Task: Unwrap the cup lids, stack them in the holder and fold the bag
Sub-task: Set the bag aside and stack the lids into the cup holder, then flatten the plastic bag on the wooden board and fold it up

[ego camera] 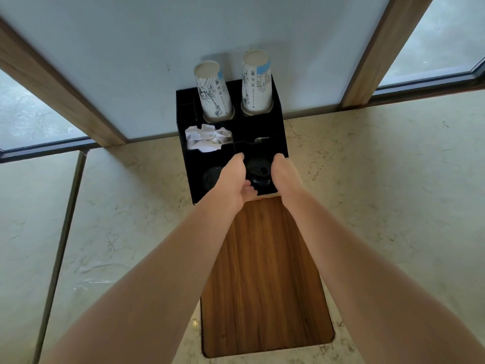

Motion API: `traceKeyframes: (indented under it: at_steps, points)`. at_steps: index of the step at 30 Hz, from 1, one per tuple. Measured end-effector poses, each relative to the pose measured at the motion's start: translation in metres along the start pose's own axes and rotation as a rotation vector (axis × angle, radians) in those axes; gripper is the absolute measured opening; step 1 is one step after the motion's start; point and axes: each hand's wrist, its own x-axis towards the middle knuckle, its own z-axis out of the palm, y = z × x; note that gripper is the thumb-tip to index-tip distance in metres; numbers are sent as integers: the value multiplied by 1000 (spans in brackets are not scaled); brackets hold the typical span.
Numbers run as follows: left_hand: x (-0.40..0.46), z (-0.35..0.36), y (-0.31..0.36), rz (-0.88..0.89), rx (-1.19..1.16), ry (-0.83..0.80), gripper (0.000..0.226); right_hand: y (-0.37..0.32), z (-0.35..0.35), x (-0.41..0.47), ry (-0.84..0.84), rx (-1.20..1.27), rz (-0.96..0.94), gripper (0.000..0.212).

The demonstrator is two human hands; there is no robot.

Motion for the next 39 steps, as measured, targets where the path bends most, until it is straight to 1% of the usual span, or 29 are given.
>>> traceKeyframes:
  at_steps: [1,2,3,4,6,8,9,10,11,12,13,14,16,17,20,23,26,28,30,32,33,36,39]
  points:
    - [-4,-6,-3,31,60,29,27,1,-2,-10,32,32,-8,29]
    - [-5,-15,-7,85,181,73,20,2,-3,-20,62,52,-20,29]
    - [-12,-23,-11,135,286,88,17,4,-4,-32,70,59,-33,29]
    - [-16,-31,-15,181,395,87,21,8,-5,-43,75,49,-48,28]
    - [-29,-48,-31,273,644,70,23,14,-4,-69,31,-59,-50,26]
    - [-45,-68,-53,370,896,53,19,23,-1,-93,-39,-97,-30,30]
    - [-50,-77,-66,409,1005,48,24,29,1,-104,-70,-132,-19,32]
    - [-55,-86,-76,432,1084,52,32,36,5,-116,-98,-271,-56,29]
    - [-60,-93,-85,444,1136,64,38,43,9,-129,-116,-353,-65,25]
    - [-65,-99,-93,461,1166,83,44,46,11,-143,-104,-385,-83,22]
    - [-70,-104,-100,476,1187,101,48,53,14,-154,-99,-484,-132,25]
    - [-76,-107,-106,489,1199,108,50,59,15,-165,-96,-545,-150,32]
    - [-89,-115,-119,520,1218,91,48,69,20,-185,-127,-618,-151,43]
    - [-94,-119,-127,537,1228,83,46,73,23,-195,-129,-641,-151,45]
    - [-113,-129,-146,587,1283,77,38,83,29,-221,-116,-653,-144,45]
    - [-135,-141,-162,627,1330,57,37,93,33,-241,-103,-647,-147,45]
    - [-152,-157,-173,632,1294,39,33,105,38,-257,-102,-654,-155,48]
    - [-161,-171,-183,597,1238,47,37,115,44,-269,-118,-663,-144,49]
    - [-168,-190,-195,555,1178,93,47,126,57,-278,-147,-670,-137,51]
    - [-174,-218,-205,524,1161,180,51,136,73,-286,-207,-685,-152,53]
    - [-177,-234,-209,506,1169,229,49,140,83,-289,-251,-703,-166,54]
    - [-192,-287,-229,424,1117,359,30,145,114,-296,-382,-773,-208,53]
    - [-207,-344,-252,342,951,494,22,150,154,-306,-461,-833,-247,48]
